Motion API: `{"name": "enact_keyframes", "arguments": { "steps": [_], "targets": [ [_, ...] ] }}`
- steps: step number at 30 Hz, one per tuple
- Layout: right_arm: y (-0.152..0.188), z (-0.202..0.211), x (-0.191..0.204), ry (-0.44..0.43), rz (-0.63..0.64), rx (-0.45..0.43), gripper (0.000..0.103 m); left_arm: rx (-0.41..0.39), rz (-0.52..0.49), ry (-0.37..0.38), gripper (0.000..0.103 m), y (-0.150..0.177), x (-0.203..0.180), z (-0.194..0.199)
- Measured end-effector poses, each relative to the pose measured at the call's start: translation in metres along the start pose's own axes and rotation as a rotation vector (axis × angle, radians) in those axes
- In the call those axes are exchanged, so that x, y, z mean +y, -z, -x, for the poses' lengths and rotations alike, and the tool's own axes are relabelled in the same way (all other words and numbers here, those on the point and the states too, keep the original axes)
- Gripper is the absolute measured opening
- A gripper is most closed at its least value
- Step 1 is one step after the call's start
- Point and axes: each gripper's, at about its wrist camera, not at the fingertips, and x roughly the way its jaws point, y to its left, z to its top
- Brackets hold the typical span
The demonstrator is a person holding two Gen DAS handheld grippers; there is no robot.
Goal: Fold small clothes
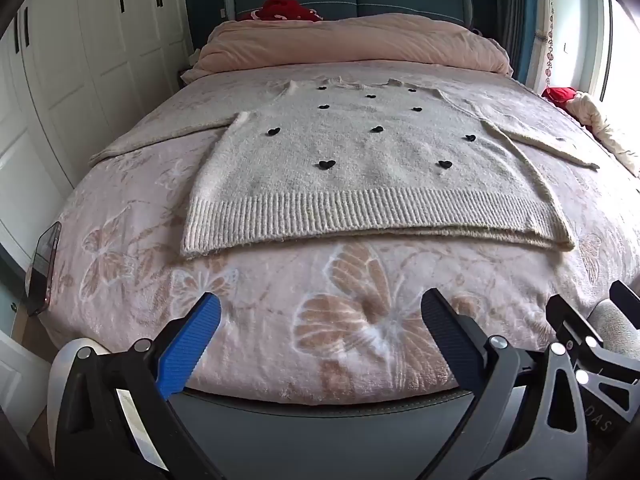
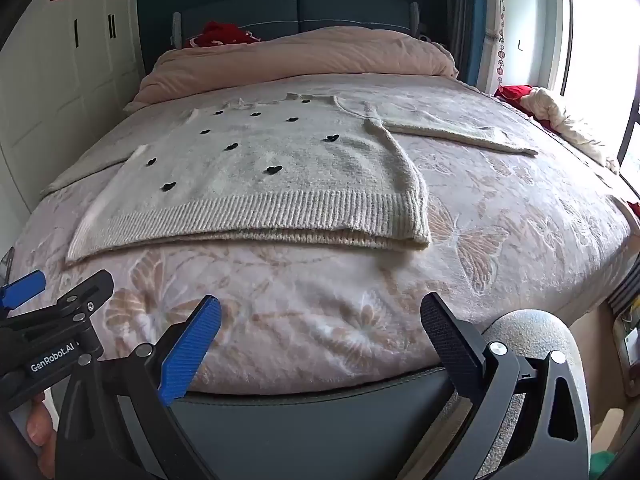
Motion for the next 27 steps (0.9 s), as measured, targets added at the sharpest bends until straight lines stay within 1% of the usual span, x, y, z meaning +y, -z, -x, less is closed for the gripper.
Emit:
{"name": "enact_keyframes", "arguments": {
  "steps": [1,2,3,5,9,10,15,27],
  "targets": [
    [0.000,0.000,0.000,0.007,0.004,-0.002,0.098,0.002,0.005,0.002,0.098,0.000,0.001,0.000],
    [0.000,0.000,0.000,0.007,0.003,-0.002,0.098,0.025,0.009,0.014,0.098,0.000,0.006,-0.005],
    [0.000,0.001,0.000,0.006,0.000,-0.001,0.098,0.022,-0.001,-0.002,0.098,0.000,0.004,-0.005],
    [0.001,0.000,-0.001,0.008,-0.004,0.003,0.098,0.031,0.000,-0.001,0.098,-0.002,0.008,-0.010],
    [0.005,-0.002,-0.001,0.009,-0.007,0.009,0.098,0.017,-0.006,0.000,0.098,0.002,0.012,-0.012],
    [0.005,-0.002,0.004,0.012,0.009,0.006,0.098,0.013,-0.007,-0.006,0.098,0.005,0.007,-0.011],
    [0.007,-0.003,0.006,0.015,0.032,0.004,0.098,0.009,-0.015,-0.016,0.098,0.007,0.008,-0.015],
    [0.008,-0.008,0.006,0.007,0.032,0.028,0.098,-0.004,-0.024,-0.026,0.098,0.011,0.008,-0.017]
  ]
}}
